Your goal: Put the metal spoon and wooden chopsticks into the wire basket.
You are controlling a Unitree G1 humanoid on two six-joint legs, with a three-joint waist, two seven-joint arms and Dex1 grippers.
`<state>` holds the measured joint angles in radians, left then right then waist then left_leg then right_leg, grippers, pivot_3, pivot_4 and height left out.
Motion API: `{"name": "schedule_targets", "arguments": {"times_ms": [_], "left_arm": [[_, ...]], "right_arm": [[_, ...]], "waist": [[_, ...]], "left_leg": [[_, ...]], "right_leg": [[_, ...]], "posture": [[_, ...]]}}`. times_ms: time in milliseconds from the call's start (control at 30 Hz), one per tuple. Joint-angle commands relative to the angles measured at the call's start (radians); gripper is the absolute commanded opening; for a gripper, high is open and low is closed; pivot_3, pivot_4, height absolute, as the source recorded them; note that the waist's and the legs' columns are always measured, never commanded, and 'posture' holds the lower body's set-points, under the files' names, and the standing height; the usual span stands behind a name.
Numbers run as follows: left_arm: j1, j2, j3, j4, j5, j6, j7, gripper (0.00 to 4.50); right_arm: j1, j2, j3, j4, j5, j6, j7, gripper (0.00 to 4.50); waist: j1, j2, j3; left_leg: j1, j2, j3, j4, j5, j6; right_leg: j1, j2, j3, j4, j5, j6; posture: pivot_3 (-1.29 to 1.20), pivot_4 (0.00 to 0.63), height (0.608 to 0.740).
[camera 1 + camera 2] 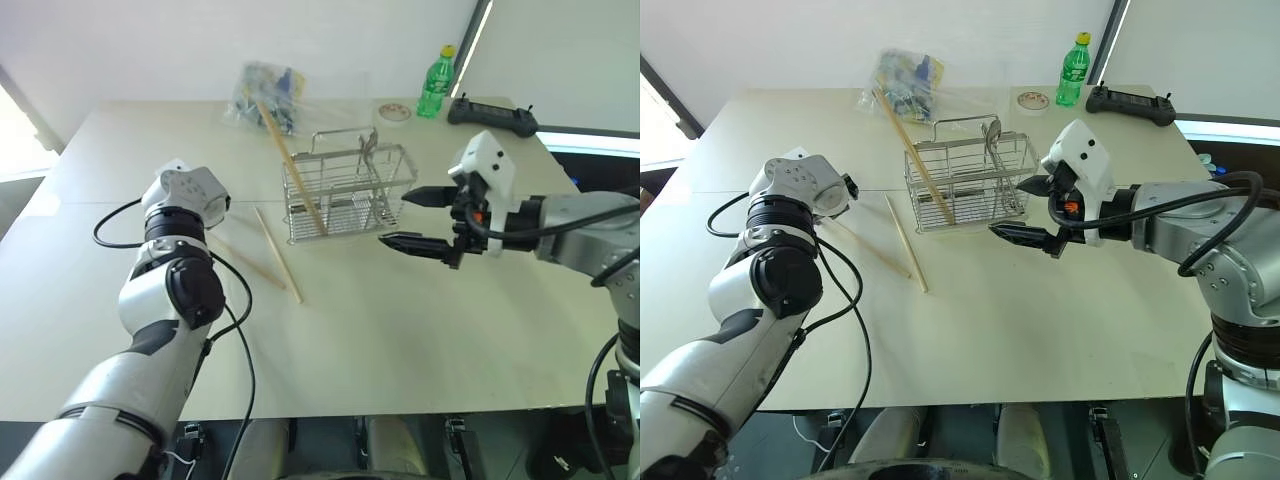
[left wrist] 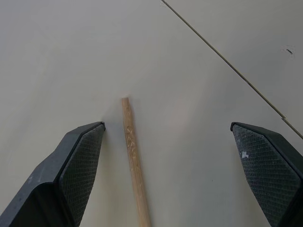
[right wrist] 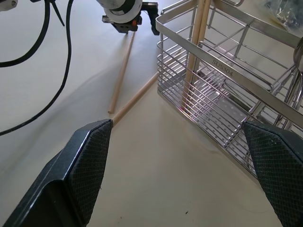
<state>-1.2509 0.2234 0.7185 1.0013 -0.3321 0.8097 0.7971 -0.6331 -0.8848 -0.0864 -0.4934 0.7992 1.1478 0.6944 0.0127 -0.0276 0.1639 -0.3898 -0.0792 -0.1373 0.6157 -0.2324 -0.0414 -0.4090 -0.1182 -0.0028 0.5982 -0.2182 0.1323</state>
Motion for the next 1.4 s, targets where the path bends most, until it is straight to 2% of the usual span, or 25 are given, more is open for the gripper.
{"name": "schedule_targets", "arguments": {"times_ms": [33,267,300,400,500,533,567,600,967,1133,1267,1400], "left_arm": [[0.002,0.004,-0.018,-0.053,-0.014,0.033,0.023,4.50],[0.038,0.004,-0.017,-0.113,-0.016,0.064,0.036,4.50],[0.040,0.003,-0.018,-0.118,-0.016,0.065,0.036,4.25],[0.044,-0.003,-0.014,-0.127,-0.019,0.059,0.040,3.16],[0.045,-0.006,-0.007,-0.132,-0.025,0.052,0.044,1.55],[0.044,-0.006,-0.004,-0.132,-0.027,0.050,0.046,1.27],[0.043,-0.005,-0.002,-0.130,-0.028,0.047,0.047,0.56],[0.042,-0.005,0.001,-0.128,-0.031,0.043,0.049,0.06],[0.037,0.010,0.021,-0.120,-0.078,0.022,0.067,0.06],[0.016,0.114,0.034,-0.091,-0.097,-0.012,0.021,0.06],[-0.032,0.219,0.000,-0.045,-0.105,-0.057,-0.134,0.06],[-0.083,0.304,-0.099,-0.055,-0.066,-0.226,-0.427,0.06]], "right_arm": [[-0.005,-0.004,-0.013,-0.015,-0.008,-0.027,-0.001,4.46],[-0.003,0.005,-0.002,-0.008,-0.028,-0.044,-0.004,4.46],[-0.006,0.007,-0.002,-0.006,-0.027,-0.043,-0.004,4.49],[-0.013,0.010,-0.001,0.000,-0.030,-0.043,-0.002,4.50],[-0.017,0.010,-0.002,0.004,-0.032,-0.042,0.000,4.50],[-0.018,0.010,-0.002,0.005,-0.032,-0.041,0.000,4.50],[-0.020,0.009,-0.003,0.007,-0.032,-0.040,0.001,4.50],[-0.022,0.009,-0.004,0.009,-0.031,-0.039,0.001,4.50],[-0.040,0.005,-0.001,0.020,-0.030,-0.026,-0.002,4.50],[-0.034,-0.006,-0.005,0.026,-0.035,-0.024,0.002,4.50],[-0.033,-0.005,-0.009,0.028,-0.030,-0.018,-0.002,4.50],[-0.020,0.003,-0.012,0.026,-0.027,-0.010,-0.010,4.50]], "waist": [[0.000,0.000,0.000],[-0.002,0.000,0.000],[-0.001,0.000,0.000],[0.000,0.000,0.000],[0.002,0.000,0.000],[0.002,0.000,0.000],[0.002,0.000,0.000],[0.002,0.000,0.000],[0.000,0.000,0.000],[-0.008,0.000,0.000],[-0.006,0.000,0.000],[0.001,-0.001,0.000]], "left_leg": [[0.000,0.000,0.000,0.000,0.000,0.000],[0.000,0.000,0.000,0.000,0.000,0.000],[0.000,0.000,0.000,0.000,0.000,0.000],[0.000,0.000,0.000,0.000,0.000,0.000],[0.000,0.000,0.000,0.000,0.000,0.000],[0.000,0.000,0.000,0.000,0.000,0.000],[0.000,0.000,0.000,0.001,0.000,0.000],[0.000,0.000,0.000,0.001,0.000,0.000],[0.000,0.000,0.000,0.001,0.000,0.000],[0.000,0.000,0.000,0.000,0.000,0.000],[0.000,0.000,0.000,0.000,0.000,0.000],[0.000,0.000,0.000,0.001,0.000,0.000]], "right_leg": [[0.000,0.000,0.000,0.000,0.000,0.000],[0.000,0.000,0.000,0.000,0.000,0.000],[0.000,0.000,0.000,0.000,0.000,0.000],[0.000,0.000,0.000,0.000,0.000,-0.001],[0.000,0.000,0.000,0.000,0.000,-0.001],[0.000,0.000,0.000,0.000,0.000,-0.001],[0.000,0.000,0.000,0.000,0.000,-0.001],[0.000,0.000,0.000,0.000,0.001,0.000],[0.000,0.000,0.000,0.000,0.001,0.000],[-0.001,0.000,0.000,0.001,0.001,-0.001],[-0.001,0.001,0.000,0.001,0.001,-0.001],[0.000,0.000,0.000,0.000,0.001,-0.001]], "posture": [[0.00,0.150,0.713],[0.00,0.150,0.713],[0.00,0.150,0.713],[0.00,0.150,0.713],[0.00,0.150,0.713],[0.00,0.150,0.713],[0.00,0.150,0.713],[0.00,0.150,0.713],[0.00,0.150,0.713],[0.00,0.150,0.713],[0.00,0.150,0.713],[0.00,0.150,0.713]]}}
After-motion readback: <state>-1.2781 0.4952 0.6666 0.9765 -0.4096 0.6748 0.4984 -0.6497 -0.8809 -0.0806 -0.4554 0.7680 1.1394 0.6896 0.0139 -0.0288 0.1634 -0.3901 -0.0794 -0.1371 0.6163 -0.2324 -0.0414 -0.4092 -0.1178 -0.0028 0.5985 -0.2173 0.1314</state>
